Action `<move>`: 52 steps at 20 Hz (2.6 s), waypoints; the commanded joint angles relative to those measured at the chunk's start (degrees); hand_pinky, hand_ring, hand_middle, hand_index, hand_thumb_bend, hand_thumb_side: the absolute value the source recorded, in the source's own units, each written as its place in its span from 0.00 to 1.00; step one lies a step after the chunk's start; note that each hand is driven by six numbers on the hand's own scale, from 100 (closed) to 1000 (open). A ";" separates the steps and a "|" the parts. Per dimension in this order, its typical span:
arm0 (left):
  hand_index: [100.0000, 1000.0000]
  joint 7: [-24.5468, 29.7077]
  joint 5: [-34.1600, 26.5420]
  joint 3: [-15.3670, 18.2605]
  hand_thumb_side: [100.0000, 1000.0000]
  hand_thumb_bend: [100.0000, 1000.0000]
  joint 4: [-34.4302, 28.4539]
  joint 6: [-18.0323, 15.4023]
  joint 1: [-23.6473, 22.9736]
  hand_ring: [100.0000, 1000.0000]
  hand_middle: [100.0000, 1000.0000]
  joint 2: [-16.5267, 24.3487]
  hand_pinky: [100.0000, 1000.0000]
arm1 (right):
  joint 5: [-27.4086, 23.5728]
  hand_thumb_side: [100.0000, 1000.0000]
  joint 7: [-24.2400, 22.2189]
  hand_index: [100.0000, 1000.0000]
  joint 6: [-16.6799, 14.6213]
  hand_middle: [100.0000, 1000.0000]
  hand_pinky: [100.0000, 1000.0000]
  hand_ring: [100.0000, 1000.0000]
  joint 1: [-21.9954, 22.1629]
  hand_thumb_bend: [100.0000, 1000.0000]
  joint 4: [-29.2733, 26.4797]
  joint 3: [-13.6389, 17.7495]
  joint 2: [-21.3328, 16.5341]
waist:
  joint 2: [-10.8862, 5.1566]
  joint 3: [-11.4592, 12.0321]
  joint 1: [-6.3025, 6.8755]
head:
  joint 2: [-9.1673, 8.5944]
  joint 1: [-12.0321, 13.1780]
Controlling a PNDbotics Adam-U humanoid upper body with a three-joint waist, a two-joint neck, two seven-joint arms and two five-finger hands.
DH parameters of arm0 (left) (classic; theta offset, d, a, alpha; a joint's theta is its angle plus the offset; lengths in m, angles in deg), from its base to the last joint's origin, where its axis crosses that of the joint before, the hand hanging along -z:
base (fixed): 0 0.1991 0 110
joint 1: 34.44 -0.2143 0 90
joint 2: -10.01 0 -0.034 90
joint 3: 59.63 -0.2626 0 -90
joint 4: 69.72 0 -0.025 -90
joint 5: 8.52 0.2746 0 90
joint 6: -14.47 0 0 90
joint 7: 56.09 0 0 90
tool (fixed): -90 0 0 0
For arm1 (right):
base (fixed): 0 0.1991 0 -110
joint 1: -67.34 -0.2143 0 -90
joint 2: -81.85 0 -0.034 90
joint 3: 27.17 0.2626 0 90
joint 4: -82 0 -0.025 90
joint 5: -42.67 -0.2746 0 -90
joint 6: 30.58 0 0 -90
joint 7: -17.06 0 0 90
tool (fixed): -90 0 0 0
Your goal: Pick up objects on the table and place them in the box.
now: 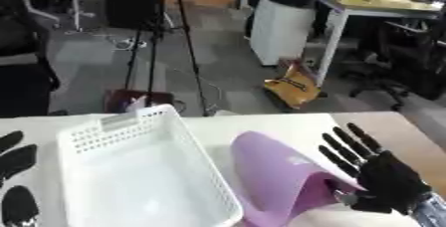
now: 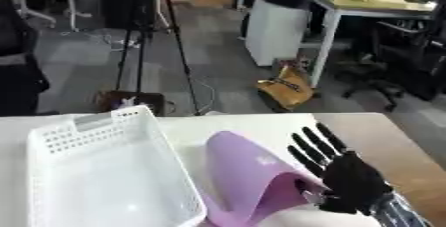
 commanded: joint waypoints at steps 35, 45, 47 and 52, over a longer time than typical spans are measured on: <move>0.73 0.91 -0.53 -0.36 0.72 0.00 -1.00 -0.17 1.10 0.76 0.80 -0.13 0.72 | 0.73 1.00 3.04 1.00 4.69 0.95 0.94 0.95 -3.74 0.16 3.29 0.91 0.38 | -0.46 1.44 0.05 | -1.89 -1.36; 0.73 1.03 -0.59 -0.44 0.72 0.00 -1.00 -0.26 1.15 0.76 0.80 -0.13 0.72 | 2.02 1.00 3.28 1.00 3.85 0.95 0.93 0.95 -4.47 0.17 4.02 -0.03 0.82 | -0.33 1.71 -0.41 | -1.91 -1.51; 0.73 1.01 -0.58 -0.43 0.72 0.00 -1.00 -0.27 1.15 0.76 0.80 -0.13 0.72 | 2.59 1.00 2.99 1.00 3.44 0.95 0.93 0.95 -4.57 0.17 4.26 -0.32 0.92 | -0.30 1.82 -0.52 | -1.97 -1.55; 0.73 1.01 -0.61 -0.51 0.72 0.00 -1.00 -0.33 1.19 0.76 0.80 -0.15 0.72 | 3.72 1.00 2.89 1.00 3.41 0.95 0.94 0.95 -4.99 0.18 4.92 -0.66 1.15 | -0.23 2.13 -0.72 | -2.23 -1.69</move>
